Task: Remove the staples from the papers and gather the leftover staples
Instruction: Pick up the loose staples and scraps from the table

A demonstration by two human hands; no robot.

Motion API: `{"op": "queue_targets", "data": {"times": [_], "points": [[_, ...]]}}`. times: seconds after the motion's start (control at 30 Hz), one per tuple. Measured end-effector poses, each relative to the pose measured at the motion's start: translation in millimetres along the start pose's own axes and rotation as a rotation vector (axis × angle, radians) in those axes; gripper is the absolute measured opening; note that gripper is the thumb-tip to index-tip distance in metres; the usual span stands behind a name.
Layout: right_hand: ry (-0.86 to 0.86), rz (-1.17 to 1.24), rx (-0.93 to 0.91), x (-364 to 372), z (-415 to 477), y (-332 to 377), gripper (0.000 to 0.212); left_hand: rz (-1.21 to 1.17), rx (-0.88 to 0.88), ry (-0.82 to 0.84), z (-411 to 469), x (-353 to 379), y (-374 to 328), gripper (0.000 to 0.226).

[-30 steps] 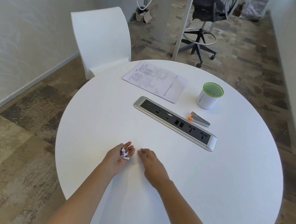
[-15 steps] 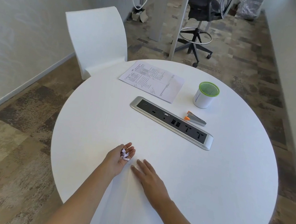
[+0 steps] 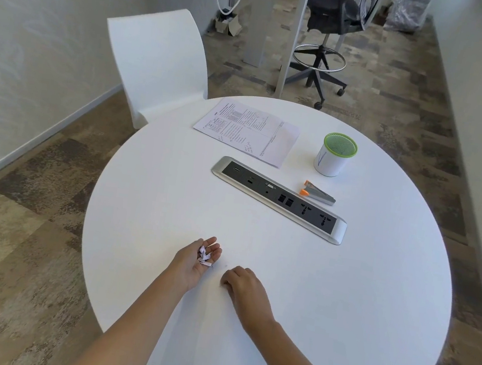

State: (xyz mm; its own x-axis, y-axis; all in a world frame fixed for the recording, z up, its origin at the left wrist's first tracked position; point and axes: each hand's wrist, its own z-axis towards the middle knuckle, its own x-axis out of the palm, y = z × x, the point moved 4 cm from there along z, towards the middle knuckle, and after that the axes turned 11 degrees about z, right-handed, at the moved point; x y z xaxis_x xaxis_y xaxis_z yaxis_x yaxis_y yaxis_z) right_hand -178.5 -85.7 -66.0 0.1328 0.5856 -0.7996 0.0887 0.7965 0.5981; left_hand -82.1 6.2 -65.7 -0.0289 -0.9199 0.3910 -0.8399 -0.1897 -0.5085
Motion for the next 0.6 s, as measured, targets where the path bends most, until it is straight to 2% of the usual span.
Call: {"op": "queue_targets", "data": {"times": [0.17, 0.23, 0.33, 0.4, 0.5, 0.6], "points": [[0.001, 0.097, 0.158, -3, 9, -2, 0.014, 0.029, -0.006, 0.000, -7, 3, 2, 0.032], [-0.029, 0.292, 0.358, -9, 11, -9, 0.016, 0.044, -0.007, -0.002, -9, 4, 3, 0.032], [-0.206, 0.607, 0.563, -24, 15, -11, 0.012, 0.071, -0.019, -0.007, -9, 4, 6, 0.031], [-0.237, 0.673, 0.549, -33, 19, -2, 0.011, 0.094, -0.040, 0.002, -8, 3, 8, 0.030], [-0.167, 0.689, 0.439, -38, 25, 20, 0.015, 0.153, -0.052, -0.003, -3, 2, 14, 0.031], [-0.034, 0.397, 0.334, -30, 34, 30, 0.018, 0.145, -0.062, 0.010, -3, 4, 16, 0.030]]}}
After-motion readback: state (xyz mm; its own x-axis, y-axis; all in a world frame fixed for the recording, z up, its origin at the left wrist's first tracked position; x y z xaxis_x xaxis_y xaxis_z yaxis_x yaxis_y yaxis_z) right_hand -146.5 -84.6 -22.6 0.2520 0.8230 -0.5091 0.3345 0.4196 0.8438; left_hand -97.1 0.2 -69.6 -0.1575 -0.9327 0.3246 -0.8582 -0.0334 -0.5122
